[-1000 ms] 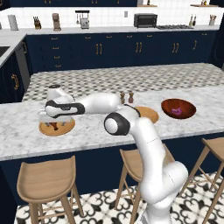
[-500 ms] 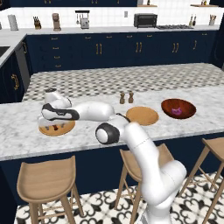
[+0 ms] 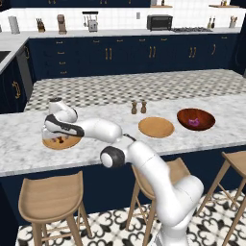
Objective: Pick the chicken drumstick and onion from their plates and place them in the bowl. Then put the bowl in the fridge.
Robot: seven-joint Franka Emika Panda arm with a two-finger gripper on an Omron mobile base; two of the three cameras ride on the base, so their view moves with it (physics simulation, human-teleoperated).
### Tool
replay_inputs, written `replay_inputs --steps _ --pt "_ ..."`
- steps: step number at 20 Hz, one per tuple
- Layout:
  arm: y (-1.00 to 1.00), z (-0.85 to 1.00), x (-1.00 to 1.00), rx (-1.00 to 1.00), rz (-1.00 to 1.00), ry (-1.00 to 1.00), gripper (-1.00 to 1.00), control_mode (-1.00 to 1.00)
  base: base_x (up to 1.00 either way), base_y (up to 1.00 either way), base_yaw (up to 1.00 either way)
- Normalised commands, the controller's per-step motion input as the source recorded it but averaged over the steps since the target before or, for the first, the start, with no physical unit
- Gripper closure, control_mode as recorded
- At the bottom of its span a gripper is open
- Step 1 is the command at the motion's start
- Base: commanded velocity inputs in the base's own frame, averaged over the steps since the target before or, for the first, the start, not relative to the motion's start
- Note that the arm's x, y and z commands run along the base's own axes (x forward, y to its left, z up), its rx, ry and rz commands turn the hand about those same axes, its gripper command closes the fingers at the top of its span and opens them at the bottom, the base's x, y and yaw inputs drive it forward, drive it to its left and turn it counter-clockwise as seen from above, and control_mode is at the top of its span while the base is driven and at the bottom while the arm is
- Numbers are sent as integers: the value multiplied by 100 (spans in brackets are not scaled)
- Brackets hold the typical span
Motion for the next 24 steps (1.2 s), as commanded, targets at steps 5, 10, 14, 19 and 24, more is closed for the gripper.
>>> replay_inputs --steps 5,10,14,19,24 --pt "-37 -70 -75 5 1 0 100 -100 0 0 0" --pt "-56 -64 -90 9 2 0 100 -100 0 0 0" --pt "-69 -36 -77 8 3 -2 100 -100 0 0 0" --pt "-37 39 -72 5 0 -6 100 -100 0 0 0" --pt "-55 48 -100 4 0 -11 100 -100 0 0 0"
